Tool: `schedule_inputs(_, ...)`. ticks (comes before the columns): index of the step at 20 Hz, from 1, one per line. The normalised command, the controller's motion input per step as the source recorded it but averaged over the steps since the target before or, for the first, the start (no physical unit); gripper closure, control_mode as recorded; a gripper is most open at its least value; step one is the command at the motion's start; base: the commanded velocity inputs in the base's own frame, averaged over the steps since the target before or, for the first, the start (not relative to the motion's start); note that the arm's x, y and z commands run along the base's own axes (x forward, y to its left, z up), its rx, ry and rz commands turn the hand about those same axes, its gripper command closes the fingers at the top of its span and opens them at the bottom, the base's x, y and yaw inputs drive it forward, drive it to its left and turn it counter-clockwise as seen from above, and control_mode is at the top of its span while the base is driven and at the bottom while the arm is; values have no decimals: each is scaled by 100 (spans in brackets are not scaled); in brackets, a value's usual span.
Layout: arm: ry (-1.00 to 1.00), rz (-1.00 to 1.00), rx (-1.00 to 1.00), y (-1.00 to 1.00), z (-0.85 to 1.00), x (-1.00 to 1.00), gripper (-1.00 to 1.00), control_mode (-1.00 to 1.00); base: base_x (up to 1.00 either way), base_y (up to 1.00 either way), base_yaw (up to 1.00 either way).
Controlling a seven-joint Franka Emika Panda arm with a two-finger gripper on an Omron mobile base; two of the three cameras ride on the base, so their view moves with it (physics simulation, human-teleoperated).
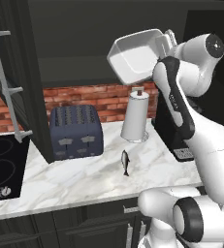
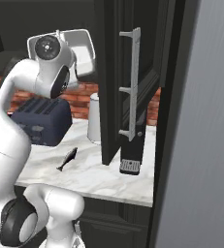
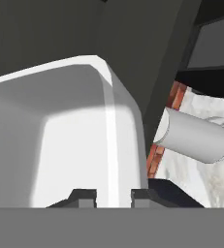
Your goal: Retrieve the tupperware from the cabinet, then place the raw meat into the tupperware to avoid contamination.
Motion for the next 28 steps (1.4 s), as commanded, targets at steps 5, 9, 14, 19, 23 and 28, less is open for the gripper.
schedule_inputs(5, 2, -10, 3, 27, 0, -100, 100, -100, 0, 0, 0)
schedule_inputs(9, 5, -9, 2, 31, 0, -100, 100, -100, 0, 0, 0)
schedule_inputs(14, 4, -8, 0, 33, 0, -100, 100, -100, 0, 0, 0)
schedule_inputs(19, 14, -7, 0, 41, -8, -83, 100, -100, 0, 0, 0)
schedule_inputs(23, 17, -8, 0, 31, -17, -62, 100, -100, 0, 0, 0)
schedule_inputs(28, 18, -8, 0, 17, -38, -54, 100, -100, 0, 0, 0)
